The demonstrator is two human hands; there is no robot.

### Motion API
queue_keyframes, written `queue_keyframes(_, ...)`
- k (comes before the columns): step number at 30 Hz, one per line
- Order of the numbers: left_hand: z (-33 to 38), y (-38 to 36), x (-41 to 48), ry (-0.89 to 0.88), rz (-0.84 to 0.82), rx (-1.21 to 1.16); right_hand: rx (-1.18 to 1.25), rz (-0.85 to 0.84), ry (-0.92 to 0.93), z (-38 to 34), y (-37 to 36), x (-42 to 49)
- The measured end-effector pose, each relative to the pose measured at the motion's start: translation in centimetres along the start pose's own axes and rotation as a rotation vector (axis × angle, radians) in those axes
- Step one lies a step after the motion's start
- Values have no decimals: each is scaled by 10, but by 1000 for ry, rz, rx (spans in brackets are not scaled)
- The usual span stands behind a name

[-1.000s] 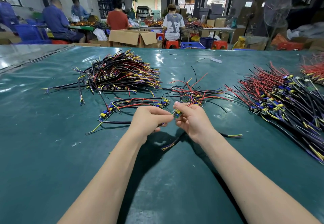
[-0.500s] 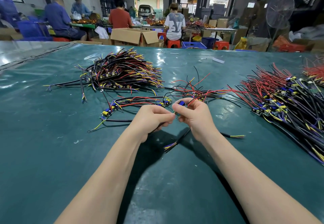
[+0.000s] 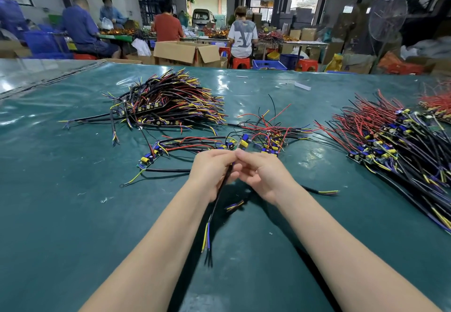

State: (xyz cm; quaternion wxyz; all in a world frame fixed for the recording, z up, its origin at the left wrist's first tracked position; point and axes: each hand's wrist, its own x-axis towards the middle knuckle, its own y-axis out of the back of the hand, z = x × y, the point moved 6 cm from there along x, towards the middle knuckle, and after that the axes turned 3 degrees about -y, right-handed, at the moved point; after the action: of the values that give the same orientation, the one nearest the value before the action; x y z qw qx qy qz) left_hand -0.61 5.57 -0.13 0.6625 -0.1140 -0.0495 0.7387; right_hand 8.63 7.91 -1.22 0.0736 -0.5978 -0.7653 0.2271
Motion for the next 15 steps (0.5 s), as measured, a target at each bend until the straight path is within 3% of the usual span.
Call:
queue_keyframes(8,-13,-17,-5,132,-157,-103,94,171,91,-8,11,2)
queue_keyframes(15,-6,-21,-5,-149,-191,423,95,272,156,-12,24,4)
